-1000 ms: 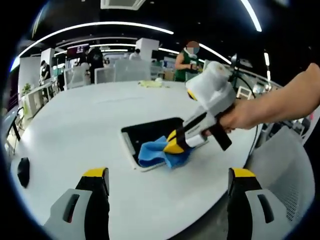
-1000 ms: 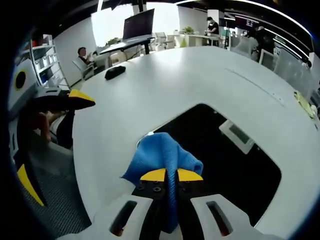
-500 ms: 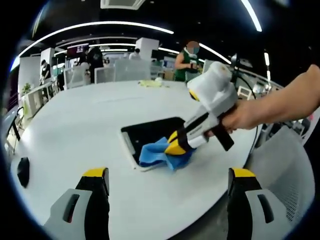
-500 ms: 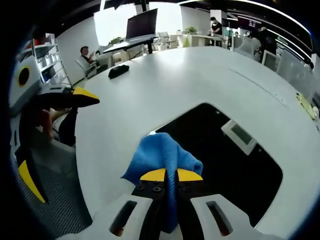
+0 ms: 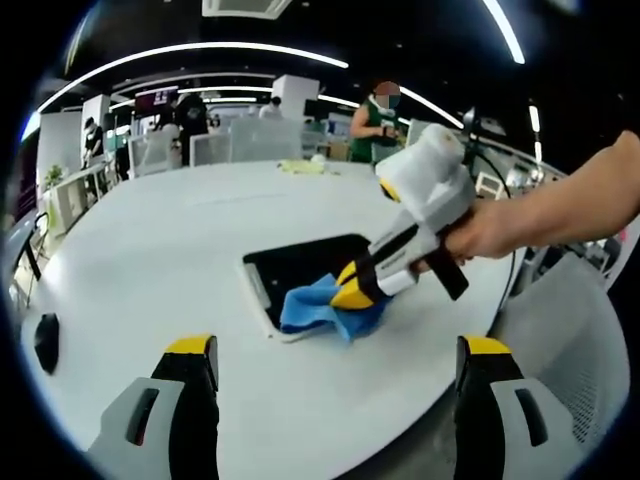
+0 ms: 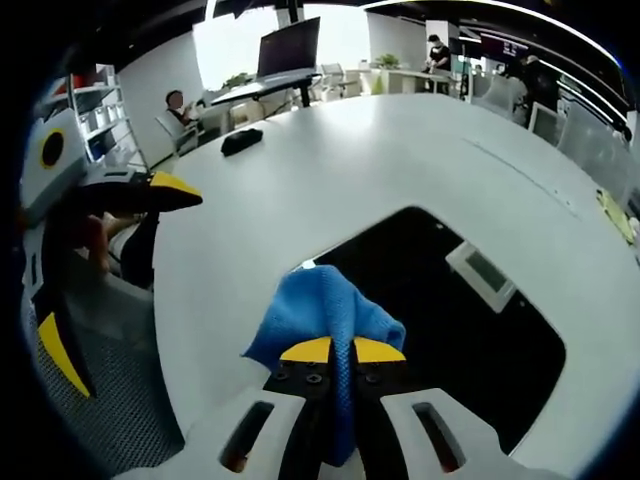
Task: Wipe the mirror surface with the cleaning cloth until all visible marks leave the cleaned area.
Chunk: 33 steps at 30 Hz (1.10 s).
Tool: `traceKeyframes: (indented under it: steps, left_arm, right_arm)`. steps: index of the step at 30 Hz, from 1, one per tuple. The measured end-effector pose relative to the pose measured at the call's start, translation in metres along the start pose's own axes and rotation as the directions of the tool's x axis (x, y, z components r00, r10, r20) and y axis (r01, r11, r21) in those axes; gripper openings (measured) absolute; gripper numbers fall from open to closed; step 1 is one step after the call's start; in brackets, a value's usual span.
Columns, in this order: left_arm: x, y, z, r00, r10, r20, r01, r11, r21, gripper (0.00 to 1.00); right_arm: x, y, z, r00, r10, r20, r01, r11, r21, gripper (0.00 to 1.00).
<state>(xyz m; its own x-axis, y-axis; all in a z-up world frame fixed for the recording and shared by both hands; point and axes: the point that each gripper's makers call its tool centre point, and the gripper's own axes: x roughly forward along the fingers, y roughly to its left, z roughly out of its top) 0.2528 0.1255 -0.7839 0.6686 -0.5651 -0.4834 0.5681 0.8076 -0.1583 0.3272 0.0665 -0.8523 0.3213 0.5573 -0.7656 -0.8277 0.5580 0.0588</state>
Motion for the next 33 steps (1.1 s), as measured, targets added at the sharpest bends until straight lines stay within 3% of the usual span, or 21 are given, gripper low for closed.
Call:
traceKeyframes:
  steps: [33]
  left_arm:
    - [0.001,-0.001,-0.002,1.000,-0.001,-0.007,0.001,1.000,0.004,0.99]
  right_arm:
    - [-0.011,-0.010,-0.013,1.000,0.011,-0.028,-0.011,1.000,-0.001,0.01]
